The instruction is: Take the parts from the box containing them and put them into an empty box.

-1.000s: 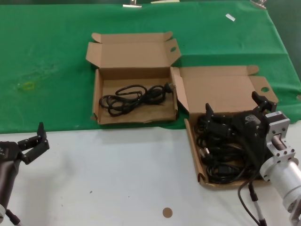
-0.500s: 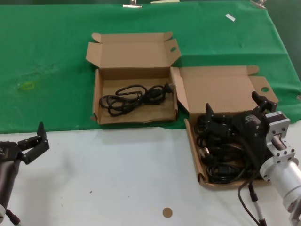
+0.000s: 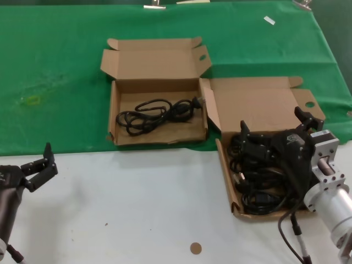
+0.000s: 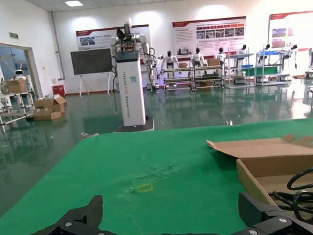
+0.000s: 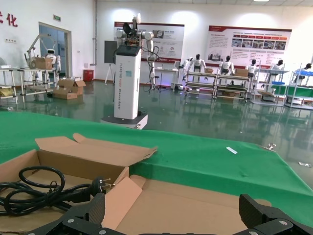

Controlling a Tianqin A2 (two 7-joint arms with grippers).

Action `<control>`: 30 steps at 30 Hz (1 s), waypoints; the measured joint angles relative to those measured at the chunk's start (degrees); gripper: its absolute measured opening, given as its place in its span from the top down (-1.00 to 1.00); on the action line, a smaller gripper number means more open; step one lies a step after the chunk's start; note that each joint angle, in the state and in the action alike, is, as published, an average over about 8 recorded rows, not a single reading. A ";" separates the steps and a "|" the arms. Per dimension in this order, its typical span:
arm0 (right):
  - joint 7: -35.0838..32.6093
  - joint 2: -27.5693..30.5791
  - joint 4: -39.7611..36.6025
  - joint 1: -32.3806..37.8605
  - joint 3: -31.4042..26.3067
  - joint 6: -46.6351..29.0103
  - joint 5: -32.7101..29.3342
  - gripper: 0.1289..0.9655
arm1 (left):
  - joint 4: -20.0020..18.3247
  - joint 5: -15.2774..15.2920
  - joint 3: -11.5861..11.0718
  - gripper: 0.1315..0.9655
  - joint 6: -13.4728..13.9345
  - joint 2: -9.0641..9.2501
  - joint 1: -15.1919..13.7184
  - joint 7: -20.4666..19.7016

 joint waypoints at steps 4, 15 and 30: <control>0.00 0.00 0.00 0.00 0.00 0.00 0.00 -1.00 | 0.00 0.00 0.00 -1.00 0.00 0.00 0.00 0.00; 0.00 0.00 0.00 0.00 0.00 0.00 0.00 -1.00 | 0.00 0.00 0.00 -1.00 0.00 0.00 0.00 0.00; 0.00 0.00 0.00 0.00 0.00 0.00 0.00 -1.00 | 0.00 0.00 0.00 -1.00 0.00 0.00 0.00 0.00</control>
